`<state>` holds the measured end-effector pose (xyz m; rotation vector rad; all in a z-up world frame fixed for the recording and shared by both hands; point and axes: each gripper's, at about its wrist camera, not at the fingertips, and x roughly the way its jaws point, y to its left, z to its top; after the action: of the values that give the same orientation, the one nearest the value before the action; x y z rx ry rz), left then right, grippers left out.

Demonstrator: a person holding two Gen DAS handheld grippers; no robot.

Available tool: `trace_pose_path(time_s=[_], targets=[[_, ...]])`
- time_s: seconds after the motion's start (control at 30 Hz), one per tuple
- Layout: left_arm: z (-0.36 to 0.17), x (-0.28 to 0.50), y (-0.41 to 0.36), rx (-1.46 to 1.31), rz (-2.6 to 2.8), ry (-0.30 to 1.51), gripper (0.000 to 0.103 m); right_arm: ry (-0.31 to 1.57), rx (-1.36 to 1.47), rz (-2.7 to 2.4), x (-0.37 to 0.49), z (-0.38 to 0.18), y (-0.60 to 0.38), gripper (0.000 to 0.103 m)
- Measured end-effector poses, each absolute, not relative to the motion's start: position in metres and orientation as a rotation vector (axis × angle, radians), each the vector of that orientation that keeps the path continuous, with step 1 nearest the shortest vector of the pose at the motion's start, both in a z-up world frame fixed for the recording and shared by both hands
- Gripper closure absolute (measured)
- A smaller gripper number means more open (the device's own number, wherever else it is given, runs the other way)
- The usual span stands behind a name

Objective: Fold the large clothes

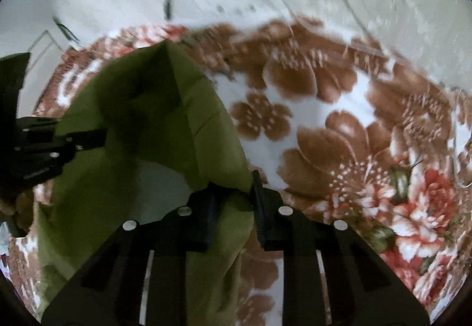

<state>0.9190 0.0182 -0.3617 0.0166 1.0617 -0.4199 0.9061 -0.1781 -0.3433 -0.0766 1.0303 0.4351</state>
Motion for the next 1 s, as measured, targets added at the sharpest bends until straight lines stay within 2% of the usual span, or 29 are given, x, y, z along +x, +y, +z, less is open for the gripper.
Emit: trace_pose_path(time_s=[0.27, 0.47, 0.73, 1.0], targets=[[-0.299, 0.854, 0.027, -0.017, -0.464, 0.989, 0.102, 0.978, -0.043, 0.488, 0.840, -0.281, -0.179, 0.081], [-0.266, 0.767, 0.031, -0.006, -0.523, 0.959, 0.101, 0.997, -0.024, 0.572, 0.763, -0.262, -0.174, 0.081], [-0.286, 0.657, 0.041, -0.039, -0.527, 1.007, 0.101, 1.069, -0.048, 0.620, 0.661, -0.284, -0.167, 0.082], [-0.345, 0.568, 0.037, 0.010, -0.496, 1.072, 0.101, 1.167, -0.097, 0.613, 0.582, -0.341, -0.167, 0.082]])
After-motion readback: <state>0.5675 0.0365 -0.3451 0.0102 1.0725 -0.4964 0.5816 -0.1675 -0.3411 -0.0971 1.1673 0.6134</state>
